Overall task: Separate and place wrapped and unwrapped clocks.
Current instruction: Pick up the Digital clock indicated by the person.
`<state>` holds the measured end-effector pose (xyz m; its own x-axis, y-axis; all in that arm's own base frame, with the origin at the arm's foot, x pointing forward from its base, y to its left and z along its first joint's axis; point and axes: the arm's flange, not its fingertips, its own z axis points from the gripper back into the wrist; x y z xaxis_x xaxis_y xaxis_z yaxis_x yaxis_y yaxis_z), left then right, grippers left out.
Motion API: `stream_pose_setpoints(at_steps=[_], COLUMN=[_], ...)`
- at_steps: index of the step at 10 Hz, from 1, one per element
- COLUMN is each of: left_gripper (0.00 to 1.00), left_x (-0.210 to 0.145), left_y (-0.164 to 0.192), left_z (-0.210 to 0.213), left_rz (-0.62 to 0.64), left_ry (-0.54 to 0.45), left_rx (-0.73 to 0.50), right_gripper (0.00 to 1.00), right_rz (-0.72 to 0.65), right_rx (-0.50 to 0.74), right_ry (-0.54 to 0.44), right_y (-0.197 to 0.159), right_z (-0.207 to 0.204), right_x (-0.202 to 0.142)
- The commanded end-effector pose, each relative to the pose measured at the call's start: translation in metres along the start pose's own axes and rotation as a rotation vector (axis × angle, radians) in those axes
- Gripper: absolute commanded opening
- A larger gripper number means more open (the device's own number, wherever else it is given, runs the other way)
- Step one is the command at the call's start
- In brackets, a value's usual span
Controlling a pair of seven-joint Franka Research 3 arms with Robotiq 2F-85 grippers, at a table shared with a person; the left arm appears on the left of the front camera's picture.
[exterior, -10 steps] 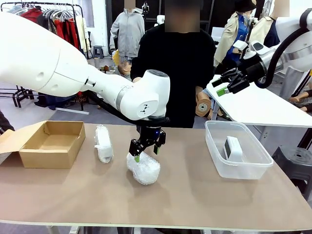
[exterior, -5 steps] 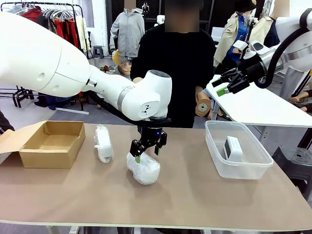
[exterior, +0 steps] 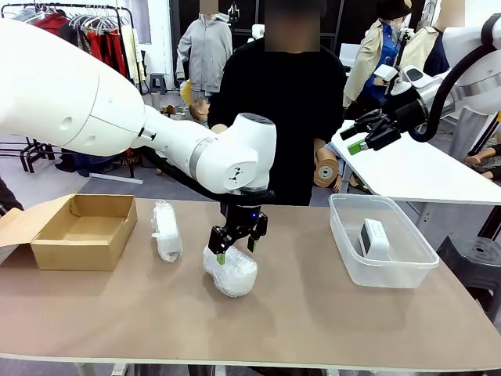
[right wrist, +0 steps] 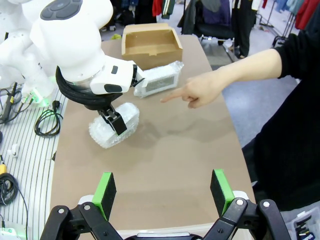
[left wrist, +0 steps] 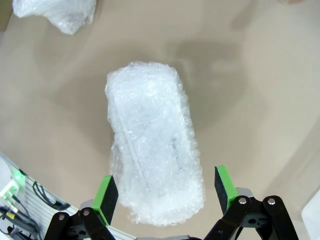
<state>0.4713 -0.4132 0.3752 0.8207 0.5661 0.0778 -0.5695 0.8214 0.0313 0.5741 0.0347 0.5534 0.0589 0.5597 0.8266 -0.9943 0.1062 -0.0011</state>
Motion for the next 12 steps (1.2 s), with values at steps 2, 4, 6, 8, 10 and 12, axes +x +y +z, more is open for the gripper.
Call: stream_pose_setpoints(at_steps=[2, 4, 6, 8, 10, 12], left_gripper=[1.0, 1.0, 1.0, 1.0, 1.0, 1.0], left_x=[-0.006, -0.006, -0.004, 0.001, 0.005, 0.011], left_y=[0.003, 0.001, -0.002, -0.003, -0.003, -0.002], left_z=[0.002, -0.008, -0.016, -0.022, -0.029, -0.037], left_rz=[0.086, 0.124, 0.131, 0.142, 0.153, 0.165], left_ry=[0.011, -0.018, -0.01, -0.012, -0.003, 0.01], left_rx=[0.029, 0.062, 0.054, 0.066, 0.077, 0.092], right_gripper=[1.0, 1.0, 1.0, 1.0, 1.0, 1.0], right_rz=[0.002, 0.002, 0.002, 0.002, 0.002, 0.002], right_rx=[-0.005, -0.005, -0.005, -0.005, -0.005, -0.005], right_ry=[-0.001, -0.001, -0.001, -0.001, -0.001, -0.001], right_y=[0.0, 0.0, 0.0, 0.0, 0.0, 0.0], right_z=[0.001, 0.001, 0.001, 0.001, 0.001, 0.001], right_x=[0.001, 0.001, 0.001, 0.001, 0.001, 0.001])
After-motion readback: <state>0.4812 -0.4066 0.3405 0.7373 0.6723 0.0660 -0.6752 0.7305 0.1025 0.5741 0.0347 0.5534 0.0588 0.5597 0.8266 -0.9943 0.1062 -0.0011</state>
